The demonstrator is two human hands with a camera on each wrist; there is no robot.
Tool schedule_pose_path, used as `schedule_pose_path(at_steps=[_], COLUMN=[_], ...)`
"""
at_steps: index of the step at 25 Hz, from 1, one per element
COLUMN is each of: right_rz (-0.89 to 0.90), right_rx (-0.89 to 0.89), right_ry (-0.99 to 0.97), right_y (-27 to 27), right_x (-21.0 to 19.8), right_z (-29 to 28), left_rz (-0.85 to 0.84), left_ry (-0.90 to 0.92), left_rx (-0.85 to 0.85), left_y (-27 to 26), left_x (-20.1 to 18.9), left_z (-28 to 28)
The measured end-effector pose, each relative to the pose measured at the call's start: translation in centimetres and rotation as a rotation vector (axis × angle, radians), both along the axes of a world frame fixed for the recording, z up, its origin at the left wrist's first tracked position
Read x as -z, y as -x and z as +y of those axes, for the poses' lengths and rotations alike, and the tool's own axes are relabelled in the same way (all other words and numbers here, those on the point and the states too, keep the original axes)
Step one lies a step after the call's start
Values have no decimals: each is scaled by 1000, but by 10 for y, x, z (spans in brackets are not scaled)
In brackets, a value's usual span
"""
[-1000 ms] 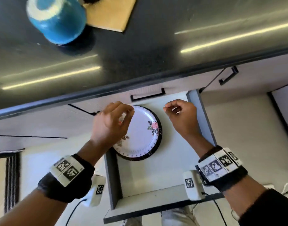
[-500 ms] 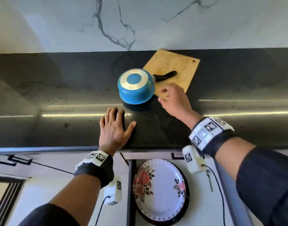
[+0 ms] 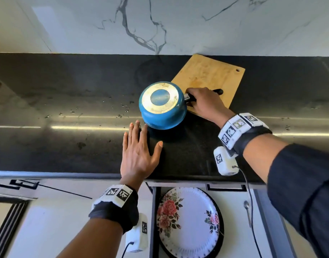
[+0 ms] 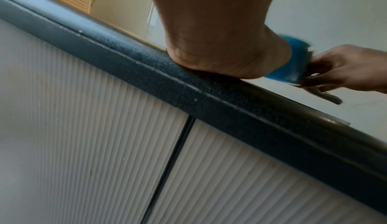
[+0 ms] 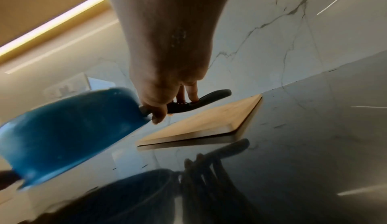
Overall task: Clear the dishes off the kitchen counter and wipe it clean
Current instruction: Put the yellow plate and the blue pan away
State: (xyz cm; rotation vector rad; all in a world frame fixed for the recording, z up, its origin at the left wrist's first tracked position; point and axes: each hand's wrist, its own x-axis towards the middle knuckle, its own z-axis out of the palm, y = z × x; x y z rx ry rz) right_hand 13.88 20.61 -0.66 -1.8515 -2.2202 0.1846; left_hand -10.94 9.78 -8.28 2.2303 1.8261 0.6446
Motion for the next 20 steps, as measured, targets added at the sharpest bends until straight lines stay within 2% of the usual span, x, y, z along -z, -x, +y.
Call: schedule_pose_path(at_steps=[4,7,10,12,15,17,20], right_rz=[64,50,96,160,262,240,171], right_rx=[65,141,93,96,198,207,213], right_ry=[-106,-187,-218,-48,266,444,638], right_y=[-28,-54,-61,-60,-56,-58,-66], right_x=[-11,-21,-17,13,80,127,194], right_z=[-116,-240,-308,-377,-461,-491,-509], left_rz=[-167,-146,-167,-161,-103,13,159], left_ry=[-115,-183,-236,-159,149,317,554], left_rx=[51,151,175,255,413,479,478], left_y=[0,-7,-6,-10,6,28,44], left_x=[-5,-9,-6,22,75,111,155], left_z=[-17,-44,-64,-137,-256,-307,-355])
